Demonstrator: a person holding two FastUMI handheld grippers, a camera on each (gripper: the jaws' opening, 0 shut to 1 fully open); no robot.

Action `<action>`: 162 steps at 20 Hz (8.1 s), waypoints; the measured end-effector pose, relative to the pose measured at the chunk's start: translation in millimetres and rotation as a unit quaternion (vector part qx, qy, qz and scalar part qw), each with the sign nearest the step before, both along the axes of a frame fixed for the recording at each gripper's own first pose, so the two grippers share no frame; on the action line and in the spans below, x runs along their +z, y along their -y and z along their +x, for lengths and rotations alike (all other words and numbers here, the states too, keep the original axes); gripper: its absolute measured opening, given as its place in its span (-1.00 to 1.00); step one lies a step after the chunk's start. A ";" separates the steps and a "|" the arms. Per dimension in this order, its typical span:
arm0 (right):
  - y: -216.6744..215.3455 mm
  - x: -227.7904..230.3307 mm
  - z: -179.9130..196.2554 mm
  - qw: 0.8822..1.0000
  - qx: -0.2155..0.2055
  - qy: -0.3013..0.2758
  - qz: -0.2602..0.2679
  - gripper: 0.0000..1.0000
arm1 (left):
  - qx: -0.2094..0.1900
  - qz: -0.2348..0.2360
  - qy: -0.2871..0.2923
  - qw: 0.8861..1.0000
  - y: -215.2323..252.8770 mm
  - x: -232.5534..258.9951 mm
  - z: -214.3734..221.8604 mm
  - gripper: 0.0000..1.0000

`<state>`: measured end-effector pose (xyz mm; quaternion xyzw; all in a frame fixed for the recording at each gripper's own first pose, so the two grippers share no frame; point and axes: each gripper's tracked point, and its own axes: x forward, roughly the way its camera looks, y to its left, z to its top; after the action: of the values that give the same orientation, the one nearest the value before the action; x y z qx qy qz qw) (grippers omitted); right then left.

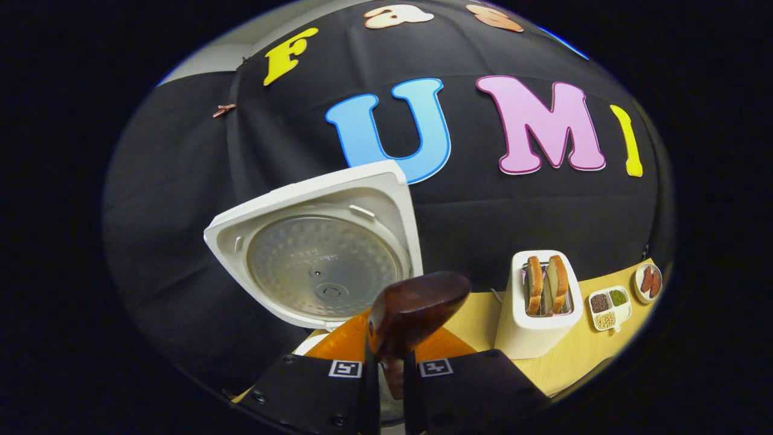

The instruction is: Close the left gripper, press the button to open the rice cooker; take a wooden spoon from the chopstick holder with the right hand, scoop a spoonful of rice and pour it into the rice cooker, then put the wooden spoon back into the chopstick holder.

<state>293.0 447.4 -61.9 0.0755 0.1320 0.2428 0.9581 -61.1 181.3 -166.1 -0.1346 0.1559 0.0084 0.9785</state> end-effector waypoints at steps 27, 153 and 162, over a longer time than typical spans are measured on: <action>24.5 28.5 -72.4 0.977 0.143 0.118 -0.107 -0.61 | -0.006 0.047 0.012 0.999 26.2 6.4 16.3 0.92; 442.1 -77.3 -274.7 0.982 -0.157 -0.076 -0.066 0.97 | 0.165 0.088 -0.072 0.980 -31.3 140.4 254.2 1.00; 443.7 -88.2 -278.7 0.987 -0.124 -0.086 -0.063 0.97 | 0.169 0.098 -0.069 0.978 -17.2 83.9 247.1 1.00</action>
<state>14.3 3.7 -150.2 0.0509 0.2183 0.1061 0.9688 185.9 198.5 -82.3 -0.0611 0.1967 0.1978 0.9584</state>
